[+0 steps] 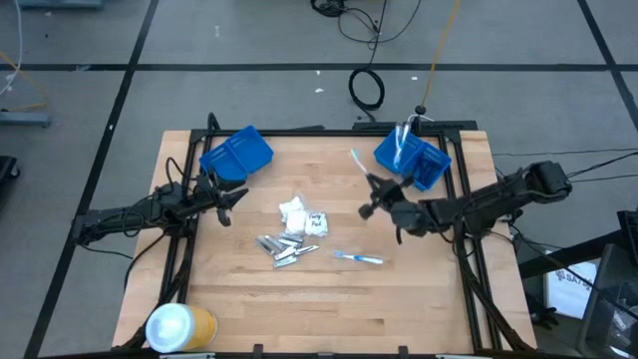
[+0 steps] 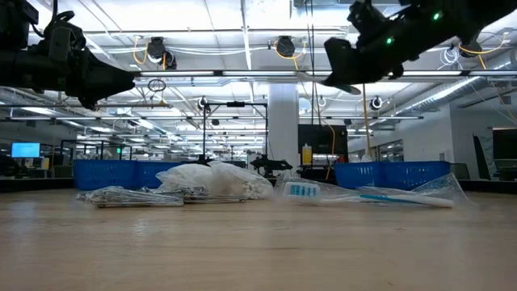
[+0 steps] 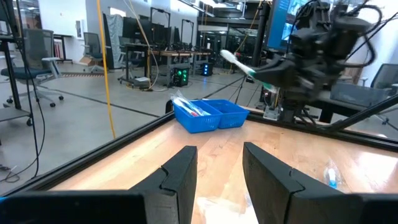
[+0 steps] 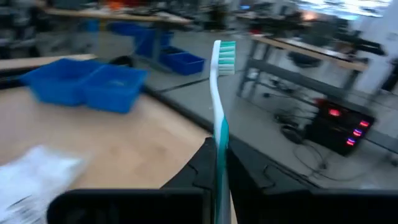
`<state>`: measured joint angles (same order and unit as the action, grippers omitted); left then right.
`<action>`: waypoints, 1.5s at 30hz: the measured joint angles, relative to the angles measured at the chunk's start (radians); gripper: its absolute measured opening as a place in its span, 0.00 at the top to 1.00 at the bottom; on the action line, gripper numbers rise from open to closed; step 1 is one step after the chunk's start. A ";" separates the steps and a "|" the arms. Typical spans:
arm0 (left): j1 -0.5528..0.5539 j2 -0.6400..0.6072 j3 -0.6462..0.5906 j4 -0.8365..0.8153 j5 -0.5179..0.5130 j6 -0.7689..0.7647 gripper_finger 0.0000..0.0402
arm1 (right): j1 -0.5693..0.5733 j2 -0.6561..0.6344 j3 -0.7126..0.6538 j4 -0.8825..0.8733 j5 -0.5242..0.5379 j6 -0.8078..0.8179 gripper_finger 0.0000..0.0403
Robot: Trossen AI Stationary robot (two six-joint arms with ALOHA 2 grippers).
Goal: Pick & Place Travel size toiletries
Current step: Put the green toothbrush into the middle right blue basket
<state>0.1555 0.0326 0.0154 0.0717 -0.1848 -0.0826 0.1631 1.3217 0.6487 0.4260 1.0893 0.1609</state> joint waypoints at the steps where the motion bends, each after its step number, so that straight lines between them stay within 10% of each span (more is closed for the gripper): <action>1: 0.000 0.000 0.000 0.000 0.000 0.000 0.68 | -0.021 0.000 -0.015 0.027 -0.002 0.009 0.96; 16: 0.000 0.000 0.000 0.000 0.000 0.000 0.68 | -0.417 0.001 -0.252 0.304 -0.058 0.098 0.96; 23: 0.000 0.000 0.000 0.000 0.000 0.000 0.68 | -0.600 0.018 -0.262 0.314 -0.310 0.194 0.96; 45: 0.000 0.000 0.000 0.000 0.000 0.000 0.68 | -0.760 0.332 -0.255 0.466 -0.331 0.281 0.96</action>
<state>0.1555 0.0322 0.0154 0.0715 -0.1848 -0.0826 -0.5966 1.6538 0.3935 0.8916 0.7581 0.4416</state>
